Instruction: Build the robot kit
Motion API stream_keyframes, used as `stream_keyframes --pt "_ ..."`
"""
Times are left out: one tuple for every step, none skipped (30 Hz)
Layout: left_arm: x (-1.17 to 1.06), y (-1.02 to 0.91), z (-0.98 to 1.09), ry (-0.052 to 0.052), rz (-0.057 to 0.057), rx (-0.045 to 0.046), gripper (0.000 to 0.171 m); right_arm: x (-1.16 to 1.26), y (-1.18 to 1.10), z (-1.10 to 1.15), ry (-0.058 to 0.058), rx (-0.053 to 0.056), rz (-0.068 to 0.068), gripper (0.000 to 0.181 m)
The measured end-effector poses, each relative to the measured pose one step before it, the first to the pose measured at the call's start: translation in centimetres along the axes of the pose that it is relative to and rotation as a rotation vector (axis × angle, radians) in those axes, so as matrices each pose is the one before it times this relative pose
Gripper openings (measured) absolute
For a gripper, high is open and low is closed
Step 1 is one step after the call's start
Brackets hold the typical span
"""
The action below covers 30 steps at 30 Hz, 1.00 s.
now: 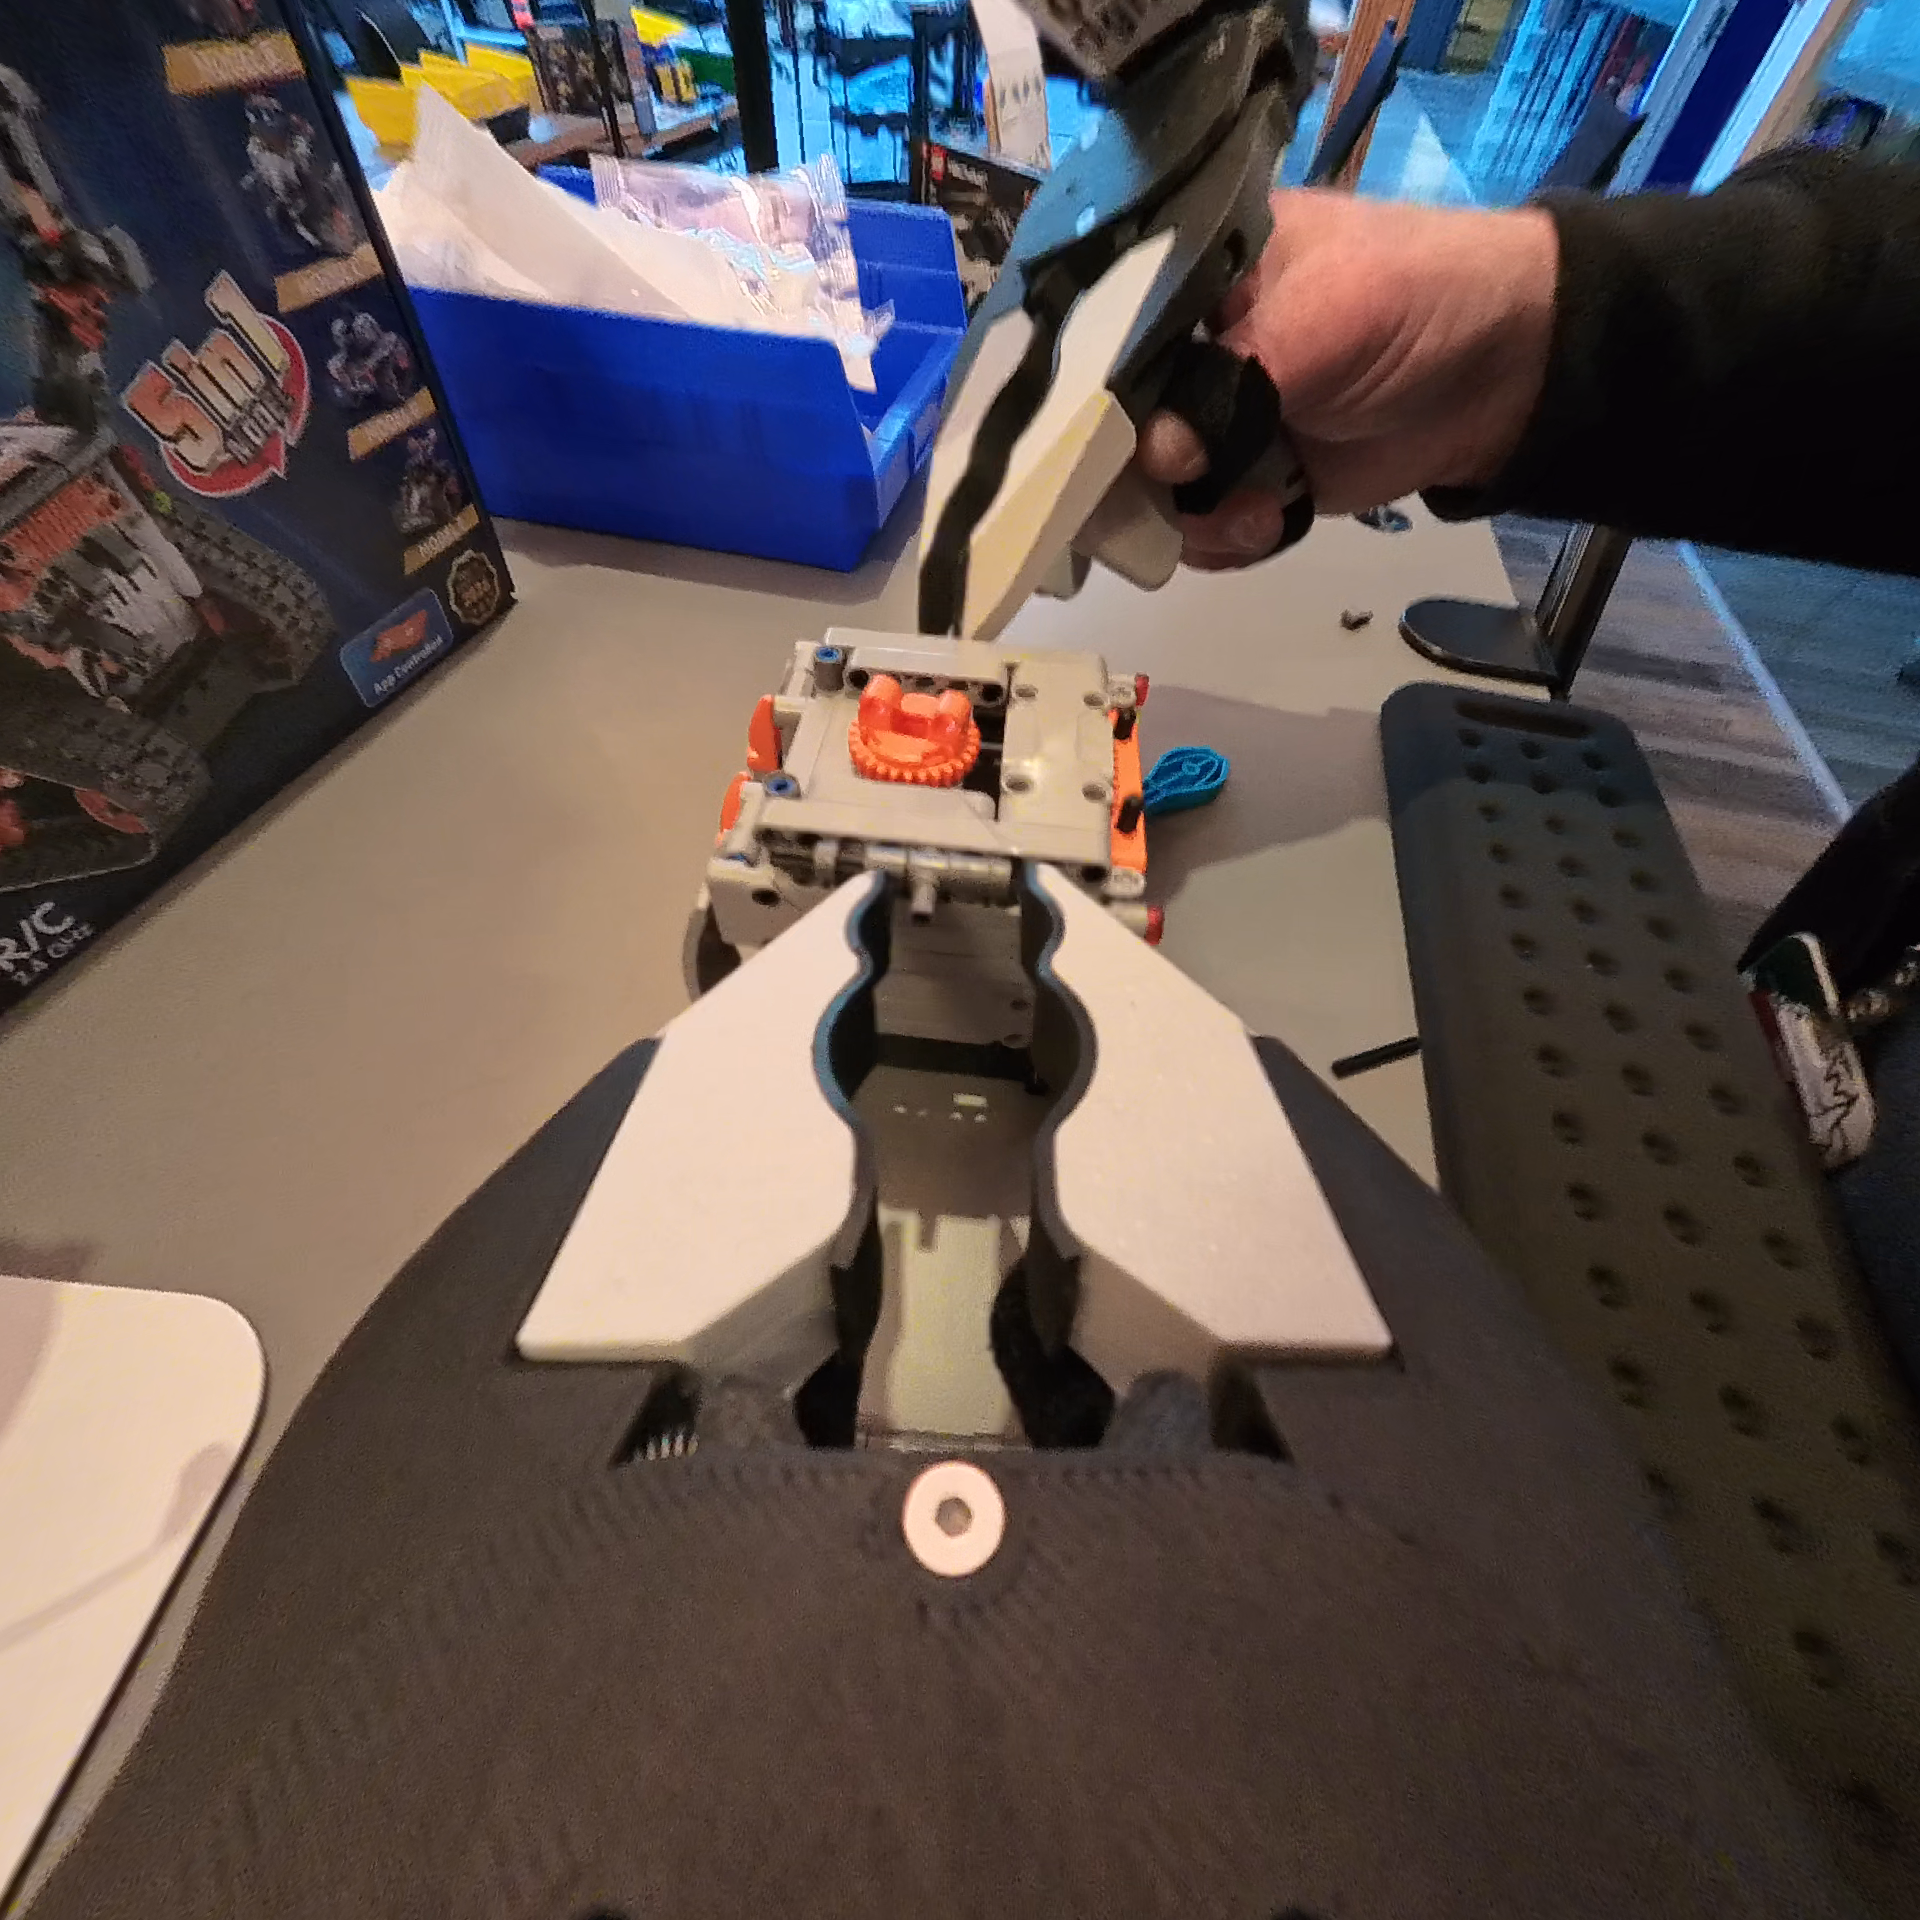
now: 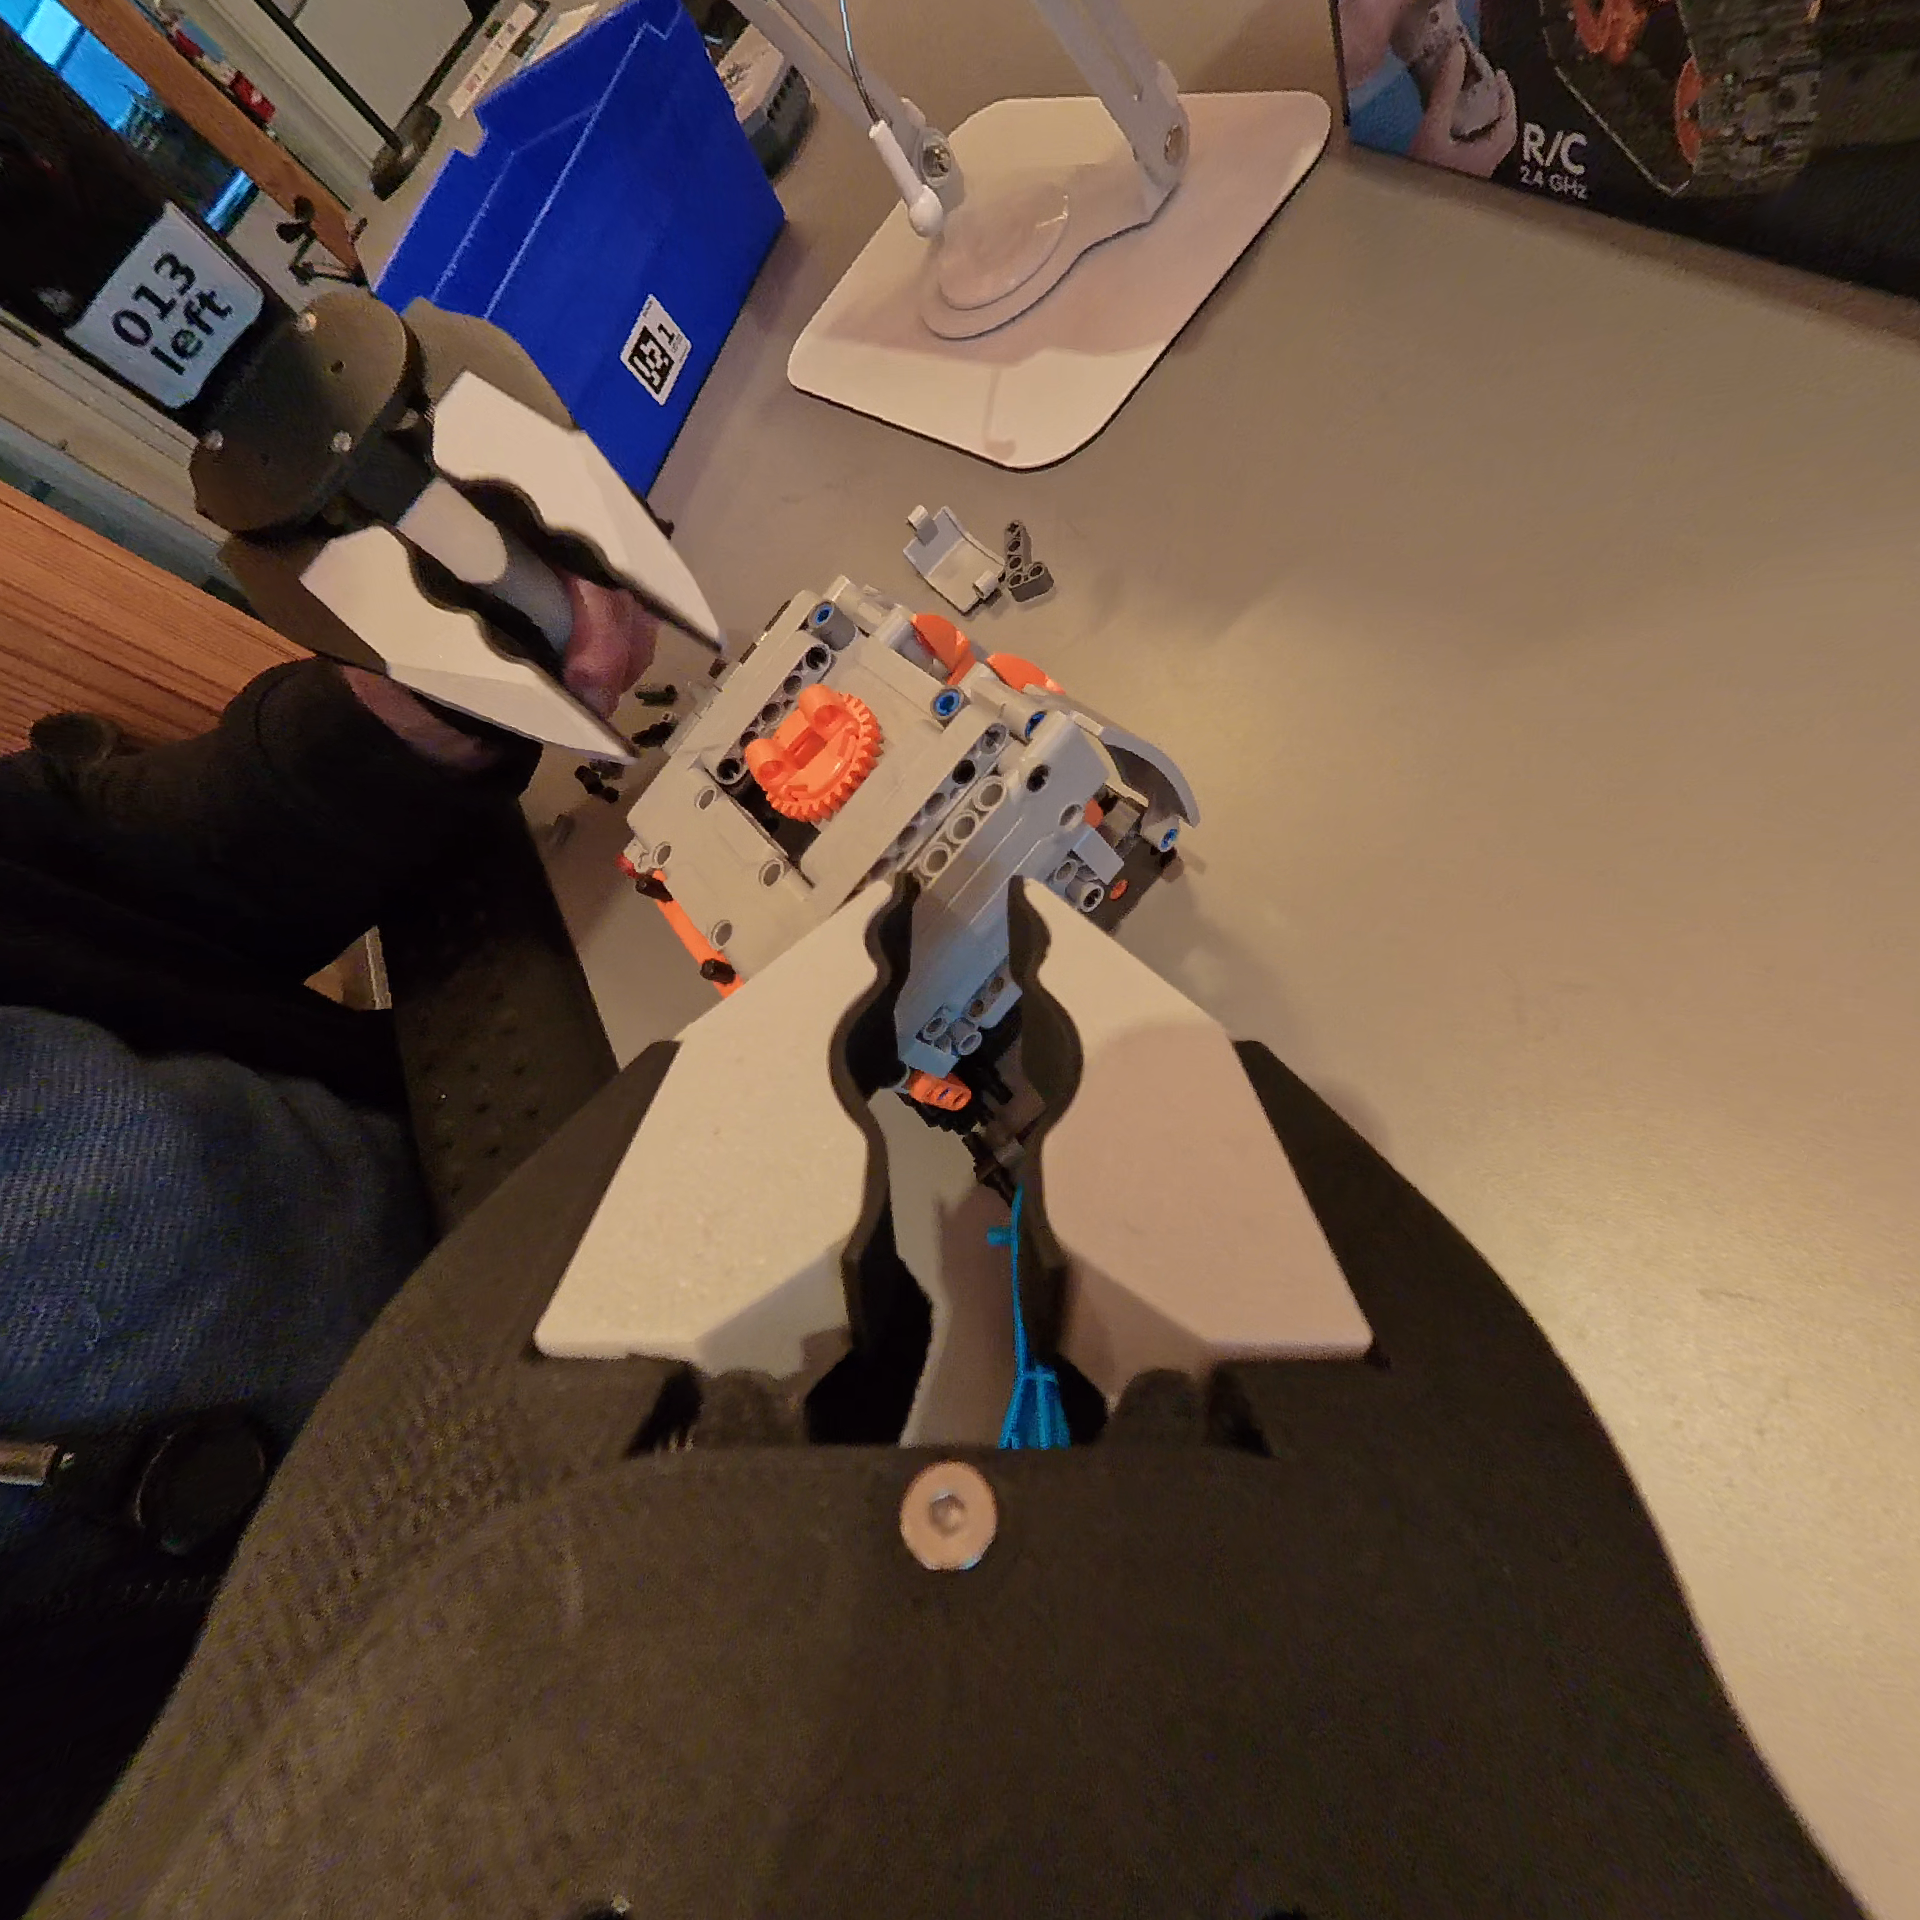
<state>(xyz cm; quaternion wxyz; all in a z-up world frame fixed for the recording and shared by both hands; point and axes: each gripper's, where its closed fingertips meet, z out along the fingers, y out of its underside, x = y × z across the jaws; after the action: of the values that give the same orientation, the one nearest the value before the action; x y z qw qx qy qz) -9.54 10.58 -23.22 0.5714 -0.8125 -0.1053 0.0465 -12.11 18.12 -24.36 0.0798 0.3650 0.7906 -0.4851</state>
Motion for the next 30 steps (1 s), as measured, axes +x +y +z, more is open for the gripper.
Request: stream_keyframes --pt "-0.149 -0.472 -0.336 0.0034 -0.0176 0.02328 0.030 0.035 0.056 -0.042 0.0012 -0.0039 0.0023 0.018" --pt "-0.196 -0.274 -0.220 0.0030 -0.0152 0.01420 0.042 -0.012 0.095 -0.034 0.0008 -0.0070 -0.0015 0.020" --pt "-0.281 0.109 0.022 -0.0042 -0.0039 -0.00542 0.051 0.013 0.055 -0.028 0.0035 -0.0037 -0.0041 0.020" --pt "-0.308 0.324 0.220 -0.0059 0.0018 -0.01672 0.064 -0.003 0.014 0.002 0.0010 -0.0003 -0.0003 0.020" --pt "-0.113 0.299 0.312 0.0049 -0.0026 -0.01390 0.073 -0.024 0.011 0.028 -0.0015 0.0005 0.0018 0.021" --pt "0.295 0.084 0.262 0.0193 -0.0001 -0.00435 0.071 -0.025 -0.010 0.045 -0.0004 0.0020 -0.0001 0.021" --pt "0.386 -0.148 0.186 0.0108 0.0180 0.00429 0.064 -0.004 -0.010 0.038 0.0013 0.0025 -0.0024 0.019" --pt "0.053 -0.080 0.155 -0.0153 0.0260 -0.00089 0.062 0.011 -0.035 -0.003 0.0018 0.0035 -0.0027 0.017" --pt "0.003 -0.043 0.068 -0.0074 0.0104 0.00036 0.061 0.052 -0.002 -0.022 0.0027 0.0026 0.0003 0.018" --pt "0.031 -0.126 -0.090 0.0025 -0.0059 0.00719 0.048 0.095 0.026 -0.019 0.0031 0.0011 0.0031 0.019" --pt "-0.144 -0.003 -0.100 -0.0192 0.0165 -0.00082 0.036 -0.056 0.008 0.034 -0.0055 0.0023 0.0036 0.017" --pt "0.006 0.034 0.015 -0.0170 0.0280 -0.00342 0.036 -0.124 0.004 0.032 -0.0067 0.0017 0.0012 0.016" --pt "0.056 -0.034 -0.012 -0.0063 0.0115 0.00014 0.036 -0.008 -0.009 0.007 0.0026 -0.0009 -0.0031 0.016" --pt "0.026 0.000 0.007 0.0012 -0.0060 0.00173 0.036 0.017 -0.007 -0.018 0.0037 -0.0017 -0.0025 0.016" --pt "0.100 -0.039 -0.025 0.0131 -0.0153 0.00519 0.037 0.009 0.000 -0.011 0.0017 -0.0012 -0.0001 0.017" --pt "0.108 0.023 -0.102 0.0137 -0.0069 -0.00175 0.036 0.026 0.001 -0.010 0.0034 -0.0008 0.0000 0.019" --pt "-0.065 0.094 -0.084 -0.0017 0.0034 -0.00288 0.036 0.001 -0.061 -0.071 0.0030 0.0031 0.0000 0.021" --pt "-0.104 -0.026 -0.105 -0.0026 -0.0048 0.00822 0.041 -0.022 -0.161 -0.161 -0.0009 0.0103 0.0024 0.023" --pt "-0.028 0.017 -0.130 0.0060 -0.0177 0.00121 0.044 -0.047 -0.215 -0.265 -0.0022 0.0132 0.0039 0.025" --pt "-0.004 0.004 -0.182 0.0027 -0.0054 0.00028 0.045 0.030 -0.159 -0.368 0.0040 0.0100 -0.0007 0.026" --pt "-0.051 -0.095 -0.194 -0.0039 0.0013 0.00309 0.045 0.112 -0.060 -0.489 0.0132 0.0043 -0.0083 0.026" --pt "0.011 -0.108 -0.146 0.0014 -0.0056 0.00256 0.046 0.189 0.060 -0.619 0.0197 -0.0010 -0.0120 0.026" --pt "0.067 -0.033 -0.070 0.0049 -0.0096 -0.00090 0.046 0.266 0.211 -0.694 0.0239 -0.0081 -0.0130 0.026" --pt "-0.028 0.148 0.022 -0.0047 -0.0068 -0.01078 0.048 0.338 0.428 -0.713 0.0277 -0.0169 -0.0150 0.026" --pt "0.046 0.279 0.107 -0.0045 -0.0017 -0.01802 0.050 0.433 0.695 -0.687 0.0327 -0.0272 -0.0147 0.027" --pt "0.176 0.171 0.076 -0.0015 -0.0004 -0.01103 0.052 0.402 0.909 -0.608 0.0305 -0.0340 -0.0135 0.028" --pt "0.242 0.016 -0.042 -0.0004 -0.0018 -0.00265 0.052 0.312 0.991 -0.495 0.0256 -0.0334 -0.0120 0.029" --pt "0.194 -0.023 -0.115 -0.0039 -0.0048 -0.00241 0.052 0.321 1.143 -0.366 0.0275 -0.0366 -0.0098 0.030" --pt "0.143 -0.023 -0.157 -0.0098 -0.0026 -0.00643 0.054 0.286 1.283 -0.229 0.0262 -0.0412 -0.0102 0.029" --pt "0.188 -0.122 -0.137 -0.0111 0.0024 -0.00549 0.056 0.112 1.320 -0.073 0.0158 -0.0388 -0.0105 0.028"
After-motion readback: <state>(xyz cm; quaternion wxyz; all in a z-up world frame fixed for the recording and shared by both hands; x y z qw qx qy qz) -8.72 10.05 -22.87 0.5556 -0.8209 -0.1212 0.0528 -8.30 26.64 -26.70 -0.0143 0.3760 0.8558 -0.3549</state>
